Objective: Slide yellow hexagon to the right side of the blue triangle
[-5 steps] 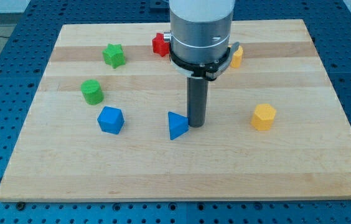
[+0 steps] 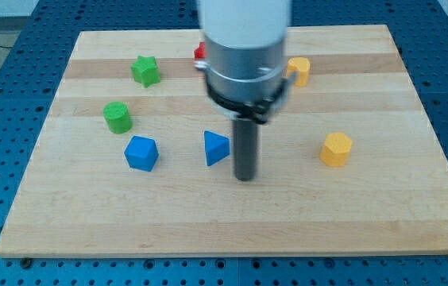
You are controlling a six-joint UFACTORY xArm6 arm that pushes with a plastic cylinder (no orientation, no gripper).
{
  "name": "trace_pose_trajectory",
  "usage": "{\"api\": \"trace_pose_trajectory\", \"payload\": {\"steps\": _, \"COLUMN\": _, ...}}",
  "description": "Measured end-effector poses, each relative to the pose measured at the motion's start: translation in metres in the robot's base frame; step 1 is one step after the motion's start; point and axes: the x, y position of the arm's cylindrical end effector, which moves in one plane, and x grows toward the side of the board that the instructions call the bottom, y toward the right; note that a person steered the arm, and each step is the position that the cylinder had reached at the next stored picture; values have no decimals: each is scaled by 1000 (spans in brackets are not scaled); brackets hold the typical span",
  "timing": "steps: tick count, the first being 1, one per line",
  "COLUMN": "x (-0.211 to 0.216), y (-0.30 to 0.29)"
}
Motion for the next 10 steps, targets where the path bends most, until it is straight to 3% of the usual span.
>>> {"api": "trace_pose_trajectory", "payload": {"steps": 1, "x": 14, "y": 47}}
{"api": "trace_pose_trajectory", "payload": {"steps": 3, "x": 22, "y": 84}}
{"api": "trace_pose_trajectory", "payload": {"steps": 5, "x": 40, "y": 79}}
{"api": "trace_pose_trajectory", "payload": {"steps": 6, "x": 46, "y": 102}}
{"api": "trace_pose_trajectory", "payload": {"steps": 7, "x": 47, "y": 163}}
{"api": "trace_pose_trajectory", "payload": {"steps": 8, "x": 0, "y": 177}}
{"api": "trace_pose_trajectory", "payload": {"steps": 10, "x": -44, "y": 119}}
